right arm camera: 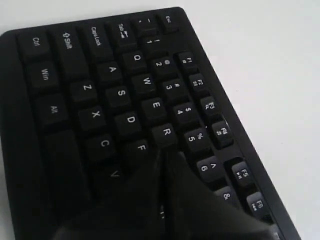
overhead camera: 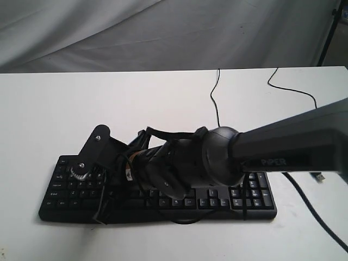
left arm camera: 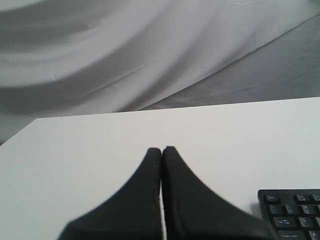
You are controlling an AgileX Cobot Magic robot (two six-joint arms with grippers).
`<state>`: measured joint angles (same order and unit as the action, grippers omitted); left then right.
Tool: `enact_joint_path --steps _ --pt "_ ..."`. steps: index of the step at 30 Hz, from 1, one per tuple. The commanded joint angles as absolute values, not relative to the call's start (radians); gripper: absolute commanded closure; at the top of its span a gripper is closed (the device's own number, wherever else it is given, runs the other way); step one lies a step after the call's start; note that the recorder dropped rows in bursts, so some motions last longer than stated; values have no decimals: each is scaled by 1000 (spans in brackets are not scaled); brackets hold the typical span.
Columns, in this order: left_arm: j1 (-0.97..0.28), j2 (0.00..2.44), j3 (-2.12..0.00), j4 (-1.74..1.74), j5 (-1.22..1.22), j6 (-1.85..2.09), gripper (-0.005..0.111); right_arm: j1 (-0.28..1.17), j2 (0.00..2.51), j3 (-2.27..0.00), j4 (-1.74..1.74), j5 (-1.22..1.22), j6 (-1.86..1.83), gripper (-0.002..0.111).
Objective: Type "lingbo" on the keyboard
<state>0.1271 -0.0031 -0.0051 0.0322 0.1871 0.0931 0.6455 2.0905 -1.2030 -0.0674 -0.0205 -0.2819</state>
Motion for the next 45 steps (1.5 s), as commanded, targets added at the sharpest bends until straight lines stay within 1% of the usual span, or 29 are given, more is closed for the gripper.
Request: enact_joint_path --steps 1,25,33,39,45 --pt "123 0 0 32 183 90 106 639 2106 -1207 -61 -64 -277 108" --pt "123 0 0 32 183 90 106 639 2150 -1207 -50 -61 -282 108" --pt "123 0 0 32 183 90 106 639 2108 -1207 -50 -53 -282 108" --pt "123 0 0 32 183 90 106 639 2064 -1205 -45 0 -282 108" --pt "123 0 0 32 183 90 106 639 2033 -1156 -40 -8 -282 108"
